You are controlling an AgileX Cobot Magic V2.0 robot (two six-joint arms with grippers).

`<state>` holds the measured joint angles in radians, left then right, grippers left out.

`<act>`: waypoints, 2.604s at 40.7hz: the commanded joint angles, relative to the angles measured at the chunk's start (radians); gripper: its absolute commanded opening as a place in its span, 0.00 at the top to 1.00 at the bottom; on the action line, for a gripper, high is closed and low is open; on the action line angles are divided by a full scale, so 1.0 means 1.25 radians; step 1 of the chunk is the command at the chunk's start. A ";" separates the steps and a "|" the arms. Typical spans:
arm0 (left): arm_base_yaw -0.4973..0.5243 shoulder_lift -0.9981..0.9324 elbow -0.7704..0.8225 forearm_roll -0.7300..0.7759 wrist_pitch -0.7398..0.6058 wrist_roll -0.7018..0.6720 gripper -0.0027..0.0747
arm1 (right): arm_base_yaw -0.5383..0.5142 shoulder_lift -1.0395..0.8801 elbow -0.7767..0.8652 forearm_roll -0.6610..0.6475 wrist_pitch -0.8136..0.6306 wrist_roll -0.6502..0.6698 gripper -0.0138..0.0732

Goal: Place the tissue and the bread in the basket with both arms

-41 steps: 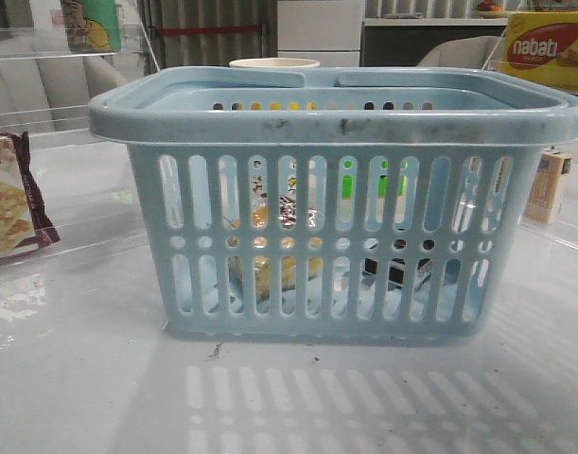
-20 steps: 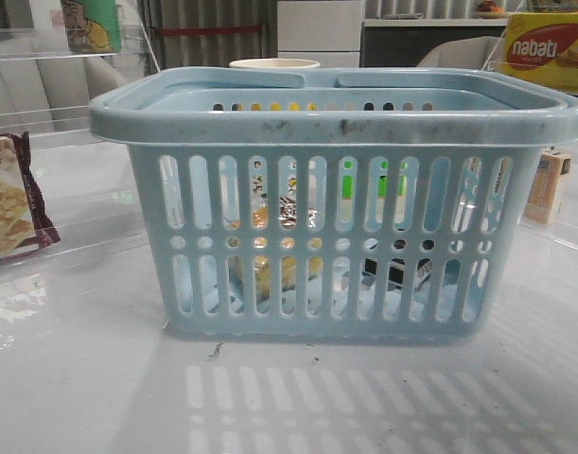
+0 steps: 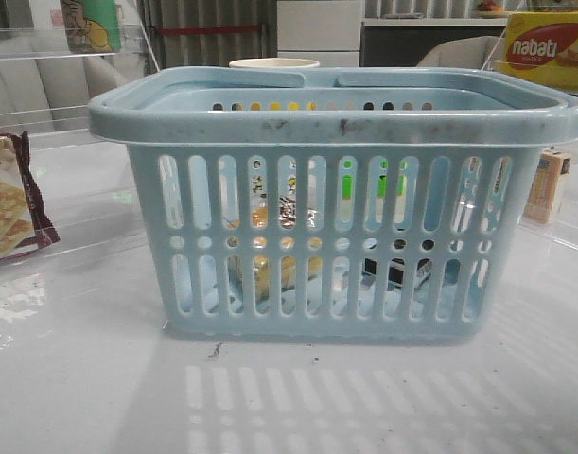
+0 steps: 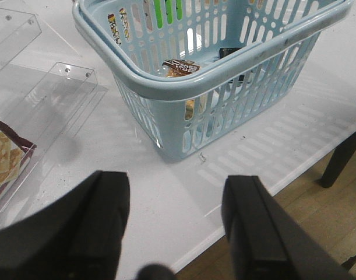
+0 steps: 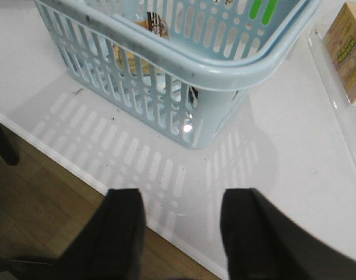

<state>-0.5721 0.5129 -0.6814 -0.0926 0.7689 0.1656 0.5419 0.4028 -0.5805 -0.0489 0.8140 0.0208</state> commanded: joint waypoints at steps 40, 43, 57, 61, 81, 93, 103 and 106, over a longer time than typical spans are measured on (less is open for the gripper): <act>0.073 -0.060 -0.014 -0.005 -0.077 -0.008 0.85 | -0.002 0.005 -0.017 -0.017 -0.031 -0.004 0.78; 0.135 -0.109 0.022 -0.005 -0.135 -0.008 0.85 | -0.002 0.005 -0.017 -0.017 -0.031 -0.004 0.78; 0.368 -0.353 0.329 -0.002 -0.390 -0.008 0.85 | -0.002 0.005 -0.017 -0.017 -0.031 -0.004 0.78; 0.372 -0.397 0.398 -0.005 -0.432 -0.008 0.85 | -0.002 0.005 -0.017 -0.017 -0.031 -0.004 0.78; 0.358 -0.428 0.551 -0.043 -0.607 -0.008 0.85 | -0.002 0.005 -0.017 -0.017 -0.026 -0.004 0.78; 0.357 -0.430 0.551 0.026 -0.610 -0.064 0.85 | -0.002 0.005 -0.017 -0.017 -0.026 -0.004 0.78; 0.357 -0.430 0.551 0.057 -0.646 -0.096 0.85 | -0.002 0.005 -0.017 -0.017 -0.025 -0.004 0.78; 0.358 -0.430 0.551 0.057 -0.673 -0.096 0.85 | -0.002 0.005 -0.017 -0.017 -0.025 -0.004 0.78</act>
<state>-0.1176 -0.0055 0.0073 -0.0219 0.0607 0.0580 0.5419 0.4028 -0.5760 -0.0527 0.8480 0.0208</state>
